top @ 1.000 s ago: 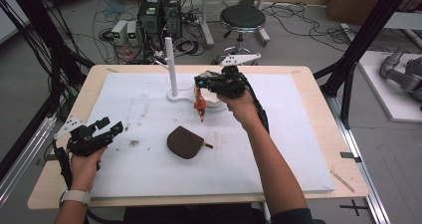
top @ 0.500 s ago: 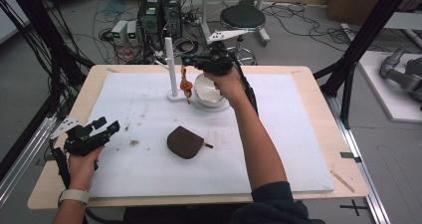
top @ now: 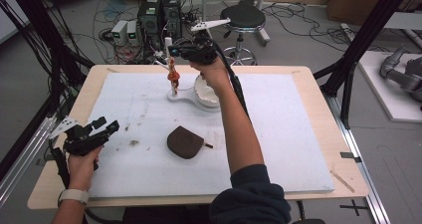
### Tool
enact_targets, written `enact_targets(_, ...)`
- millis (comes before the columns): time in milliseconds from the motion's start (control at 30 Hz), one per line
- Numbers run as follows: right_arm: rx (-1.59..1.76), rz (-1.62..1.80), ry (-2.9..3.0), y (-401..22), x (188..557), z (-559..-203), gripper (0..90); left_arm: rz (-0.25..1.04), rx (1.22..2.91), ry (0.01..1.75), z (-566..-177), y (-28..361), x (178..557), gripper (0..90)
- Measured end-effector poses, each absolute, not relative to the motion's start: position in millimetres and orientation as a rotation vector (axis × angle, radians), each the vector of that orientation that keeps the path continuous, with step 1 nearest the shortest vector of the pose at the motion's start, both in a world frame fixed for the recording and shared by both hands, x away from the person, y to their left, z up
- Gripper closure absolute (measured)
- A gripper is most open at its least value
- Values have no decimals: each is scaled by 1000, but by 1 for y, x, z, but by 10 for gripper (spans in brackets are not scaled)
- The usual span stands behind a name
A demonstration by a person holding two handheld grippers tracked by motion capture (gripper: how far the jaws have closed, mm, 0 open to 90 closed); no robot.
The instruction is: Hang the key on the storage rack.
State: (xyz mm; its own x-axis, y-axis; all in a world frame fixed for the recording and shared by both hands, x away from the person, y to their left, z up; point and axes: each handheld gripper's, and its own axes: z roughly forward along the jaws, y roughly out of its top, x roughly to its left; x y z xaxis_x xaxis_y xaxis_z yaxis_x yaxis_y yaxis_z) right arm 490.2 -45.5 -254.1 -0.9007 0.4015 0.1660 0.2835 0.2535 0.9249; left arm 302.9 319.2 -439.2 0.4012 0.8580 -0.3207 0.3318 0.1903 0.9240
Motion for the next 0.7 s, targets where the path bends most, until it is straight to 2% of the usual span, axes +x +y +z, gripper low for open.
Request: enact_targets(700,774,1672,2341,-24,498,-262,900,510,1376,1166,-440,321,302,322)
